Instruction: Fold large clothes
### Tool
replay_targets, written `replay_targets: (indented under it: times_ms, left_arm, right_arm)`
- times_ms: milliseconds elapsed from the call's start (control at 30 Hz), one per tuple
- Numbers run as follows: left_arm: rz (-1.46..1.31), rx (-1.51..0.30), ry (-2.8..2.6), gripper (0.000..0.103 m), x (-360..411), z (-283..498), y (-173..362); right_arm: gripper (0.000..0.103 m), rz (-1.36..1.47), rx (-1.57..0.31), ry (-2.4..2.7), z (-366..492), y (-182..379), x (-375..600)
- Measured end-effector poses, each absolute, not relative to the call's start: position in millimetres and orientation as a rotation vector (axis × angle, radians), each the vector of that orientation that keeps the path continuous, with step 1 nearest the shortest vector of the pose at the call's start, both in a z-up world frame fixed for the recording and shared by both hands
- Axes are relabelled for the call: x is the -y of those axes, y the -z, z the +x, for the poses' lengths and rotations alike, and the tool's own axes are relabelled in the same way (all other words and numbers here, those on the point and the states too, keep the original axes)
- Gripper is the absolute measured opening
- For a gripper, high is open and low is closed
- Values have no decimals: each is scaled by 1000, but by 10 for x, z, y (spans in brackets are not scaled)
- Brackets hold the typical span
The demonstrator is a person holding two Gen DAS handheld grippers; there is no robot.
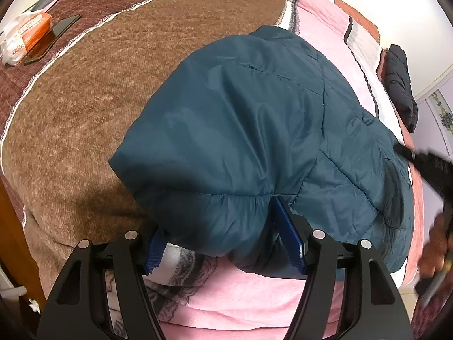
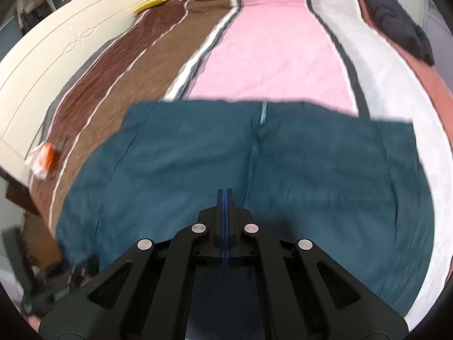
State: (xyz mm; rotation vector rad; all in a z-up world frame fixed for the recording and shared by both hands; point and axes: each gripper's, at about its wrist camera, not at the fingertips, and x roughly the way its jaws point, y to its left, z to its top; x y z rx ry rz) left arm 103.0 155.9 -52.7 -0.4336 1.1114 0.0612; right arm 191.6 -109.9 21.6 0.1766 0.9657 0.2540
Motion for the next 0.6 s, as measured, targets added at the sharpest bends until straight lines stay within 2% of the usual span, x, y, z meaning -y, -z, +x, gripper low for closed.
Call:
replay_targets:
  times_ms: [267, 333, 600]
  left_arm:
    - [-451, -1100, -66, 66, -1567, 1005, 558]
    - [-463, -1094, -70, 70, -1575, 1006, 561]
    - [-448, -1100, -109, 72, -1523, 1073, 552]
  right_arm:
    - [0, 202, -1099, -252, 1912, 274, 1003]
    - [0, 209, -1112, -247, 1969, 356, 1002]
    - [0, 177, -1073, -253, 1854, 178, 966]
